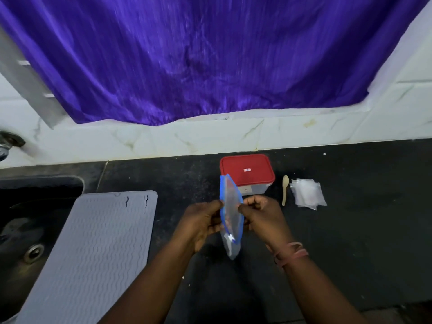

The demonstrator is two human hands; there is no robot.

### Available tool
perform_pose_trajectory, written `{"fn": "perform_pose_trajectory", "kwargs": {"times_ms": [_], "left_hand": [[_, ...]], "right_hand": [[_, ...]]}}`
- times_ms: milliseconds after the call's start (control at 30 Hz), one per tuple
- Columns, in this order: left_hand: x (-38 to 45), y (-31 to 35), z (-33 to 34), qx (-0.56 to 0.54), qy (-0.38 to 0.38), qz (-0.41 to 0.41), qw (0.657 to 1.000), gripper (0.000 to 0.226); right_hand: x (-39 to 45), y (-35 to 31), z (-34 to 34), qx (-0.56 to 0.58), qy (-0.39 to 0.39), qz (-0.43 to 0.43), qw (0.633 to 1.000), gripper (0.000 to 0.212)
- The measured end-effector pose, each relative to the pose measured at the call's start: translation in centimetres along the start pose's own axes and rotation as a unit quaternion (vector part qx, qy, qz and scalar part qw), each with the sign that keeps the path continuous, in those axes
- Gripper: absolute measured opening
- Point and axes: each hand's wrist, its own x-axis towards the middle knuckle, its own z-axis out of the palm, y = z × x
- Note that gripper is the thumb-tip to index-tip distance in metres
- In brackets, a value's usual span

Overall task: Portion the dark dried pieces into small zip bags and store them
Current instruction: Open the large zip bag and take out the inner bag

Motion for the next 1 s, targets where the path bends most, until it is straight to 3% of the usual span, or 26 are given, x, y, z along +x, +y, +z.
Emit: {"fn": "perform_pose_trajectory", "kwargs": {"times_ms": [100, 133, 200, 233, 267, 333, 433, 500, 567, 667, 733, 800, 900, 1000], "left_hand": [[-0.1, 0.2, -0.1, 0.137, 0.073, 0.085, 0.984, 0.018], [-0.1, 0.5, -0.4, 0.24, 0.111, 0.115, 0.958, 0.021], [-0.8, 1.1, -0.7, 0.431, 0.187, 0.156, 0.869, 0.022], [-1.2, 1.3, -0.6, 0.48, 0.214, 0.16, 0.836, 0.02], [-1.5, 1.2, -0.4, 0.492, 0.224, 0.164, 0.825, 0.014], [-1.6, 0.4, 0.1, 0.476, 0.216, 0.152, 0.839, 0.008], [-1.1, -1.0, 1.2, 0.366, 0.13, 0.128, 0.912, 0.028], [-1.6, -1.3, 2.1, 0.223, 0.076, 0.082, 0.968, 0.031], [-2.1, -1.0, 2.6, 0.039, 0.055, -0.016, 0.998, 0.04], [-1.8, -1.0, 1.1, -0.206, 0.039, -0.141, 0.968, 0.039], [-1.6, -1.3, 0.3, -0.296, 0.039, -0.163, 0.94, 0.043], [-1.8, -1.6, 0.3, -0.323, 0.01, -0.143, 0.935, 0.041], [-2.4, -1.8, 0.7, -0.294, -0.062, -0.105, 0.948, 0.042], [-2.9, -2.0, 0.9, -0.097, -0.148, -0.042, 0.983, 0.038]], "right_hand": [[0.9, 0.8, -1.8, -0.048, 0.089, -0.021, 0.995, 0.011], [1.1, 1.0, -2.4, -0.078, 0.112, -0.045, 0.99, 0.013], [1.5, 1.4, -3.3, -0.124, 0.132, -0.082, 0.98, 0.015], [1.6, 1.4, -3.6, -0.136, 0.129, -0.09, 0.978, 0.015], [1.8, 1.4, -3.7, -0.153, 0.12, -0.09, 0.977, 0.016], [2.1, 1.2, -3.4, -0.181, 0.09, -0.07, 0.977, 0.018], [2.0, 1.6, -2.0, -0.113, 0.009, 0.021, 0.993, 0.019], [2.0, 2.0, -1.2, 0.043, -0.054, 0.127, 0.989, 0.019], [2.7, 2.4, -1.3, 0.222, -0.111, 0.261, 0.933, 0.024], [4.2, 3.2, -2.4, 0.363, -0.141, 0.369, 0.844, 0.046], [4.4, 3.4, -2.9, 0.386, -0.198, 0.396, 0.81, 0.055], [3.8, 3.6, -2.8, 0.374, -0.247, 0.406, 0.797, 0.048], [3.9, 3.9, -2.2, 0.33, -0.253, 0.393, 0.82, 0.041], [5.0, 3.6, -1.4, 0.342, -0.186, 0.317, 0.865, 0.024]]}}
